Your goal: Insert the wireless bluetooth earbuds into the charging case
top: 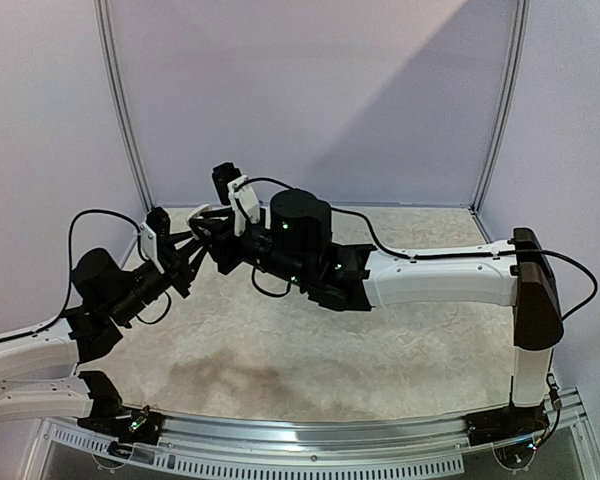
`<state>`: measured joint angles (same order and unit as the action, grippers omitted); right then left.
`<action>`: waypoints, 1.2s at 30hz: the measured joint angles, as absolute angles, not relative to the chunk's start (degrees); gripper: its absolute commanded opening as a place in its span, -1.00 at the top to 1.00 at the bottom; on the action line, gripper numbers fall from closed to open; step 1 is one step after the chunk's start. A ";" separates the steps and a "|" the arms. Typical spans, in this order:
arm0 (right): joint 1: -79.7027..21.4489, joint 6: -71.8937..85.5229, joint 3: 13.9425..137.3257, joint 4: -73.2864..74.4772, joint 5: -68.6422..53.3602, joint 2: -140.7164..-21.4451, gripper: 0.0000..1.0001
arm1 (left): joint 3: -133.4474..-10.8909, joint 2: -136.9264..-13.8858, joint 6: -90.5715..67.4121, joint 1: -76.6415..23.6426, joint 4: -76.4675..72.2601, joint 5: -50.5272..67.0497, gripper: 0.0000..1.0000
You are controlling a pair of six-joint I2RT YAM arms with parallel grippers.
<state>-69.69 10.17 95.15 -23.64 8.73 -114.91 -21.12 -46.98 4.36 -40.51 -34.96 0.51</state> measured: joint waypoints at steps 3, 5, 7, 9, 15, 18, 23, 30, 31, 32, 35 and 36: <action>-69.71 10.17 95.15 -23.64 8.93 -114.91 0.50 | -21.12 -46.98 4.38 -40.51 -34.96 0.51 1.00; -69.71 10.15 95.15 -23.62 9.17 -114.91 0.49 | -21.12 -46.98 4.38 -40.51 -34.92 0.54 1.00; -69.71 10.00 95.15 -23.57 9.41 -114.91 0.49 | -21.12 -46.98 4.38 -40.51 -34.87 0.60 1.00; -69.76 9.74 95.22 -23.24 9.63 -114.91 0.48 | -21.12 -46.98 4.38 -40.51 -34.79 0.64 1.00; -69.97 8.51 95.96 -21.26 10.48 -114.91 0.48 | -21.12 -46.98 4.05 -40.51 -34.41 0.71 1.00; -70.00 8.01 96.16 -20.51 10.79 -114.91 0.48 | -21.12 -46.98 3.55 -40.51 -34.09 0.84 1.00; -70.08 6.76 97.06 -18.11 11.27 -114.93 0.44 | -21.12 -46.98 2.15 -40.51 -33.56 1.06 1.00; -70.24 5.21 97.84 -15.31 11.53 -114.93 0.31 | -21.12 -46.98 -1.41 -40.51 -32.29 1.74 1.00; -70.28 5.15 97.91 -15.00 11.60 -114.93 0.29 | -21.12 -46.98 -1.80 -40.51 -32.23 1.89 1.00; -70.35 4.97 97.97 -14.70 11.66 -114.93 0.28 | -21.12 -46.98 -2.11 -40.51 -32.14 2.00 1.00; -70.46 4.71 98.08 -14.11 11.79 -114.93 0.21 | -21.12 -46.98 -3.09 -40.51 -31.75 2.22 1.00; -70.50 4.56 98.21 -13.78 11.79 -114.93 0.15 | -21.12 -46.98 -3.33 -40.51 -31.68 2.26 1.00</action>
